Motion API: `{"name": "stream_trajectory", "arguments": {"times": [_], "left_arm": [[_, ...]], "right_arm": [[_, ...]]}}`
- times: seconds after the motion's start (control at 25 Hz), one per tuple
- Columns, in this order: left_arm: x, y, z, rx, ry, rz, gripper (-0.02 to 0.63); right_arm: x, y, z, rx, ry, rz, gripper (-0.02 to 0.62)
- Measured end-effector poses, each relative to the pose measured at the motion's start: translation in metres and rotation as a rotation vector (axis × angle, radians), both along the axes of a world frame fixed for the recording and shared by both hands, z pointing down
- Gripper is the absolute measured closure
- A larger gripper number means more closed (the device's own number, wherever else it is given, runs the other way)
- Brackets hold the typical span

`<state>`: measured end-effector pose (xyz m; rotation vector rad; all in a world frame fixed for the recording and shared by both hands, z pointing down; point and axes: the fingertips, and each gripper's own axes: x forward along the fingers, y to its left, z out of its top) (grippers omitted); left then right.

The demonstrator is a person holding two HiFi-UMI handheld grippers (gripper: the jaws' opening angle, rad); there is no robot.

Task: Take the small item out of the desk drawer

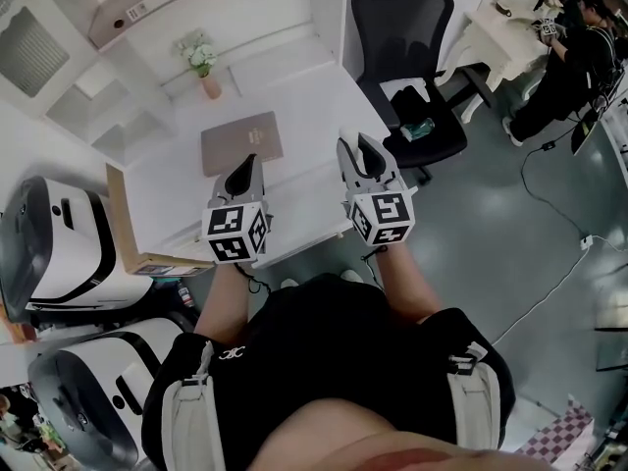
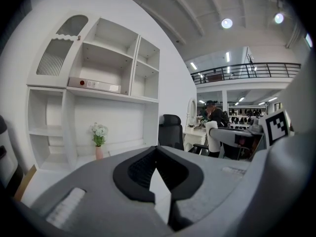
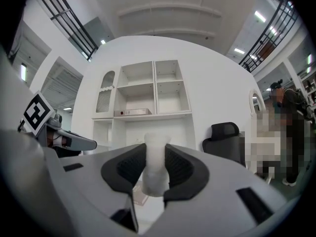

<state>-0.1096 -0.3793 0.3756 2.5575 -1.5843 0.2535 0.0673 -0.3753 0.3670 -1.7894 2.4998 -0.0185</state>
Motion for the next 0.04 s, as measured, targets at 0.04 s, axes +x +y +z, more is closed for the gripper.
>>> {"name": "stream_trajectory", "arguments": {"times": [0.04], "left_arm": [[-0.0015, -0.0007, 0.0002, 0.001, -0.001, -0.002, 0.592]], "right_arm": [[-0.0017, -0.0007, 0.0008, -0.001, -0.001, -0.003, 0.482]]}}
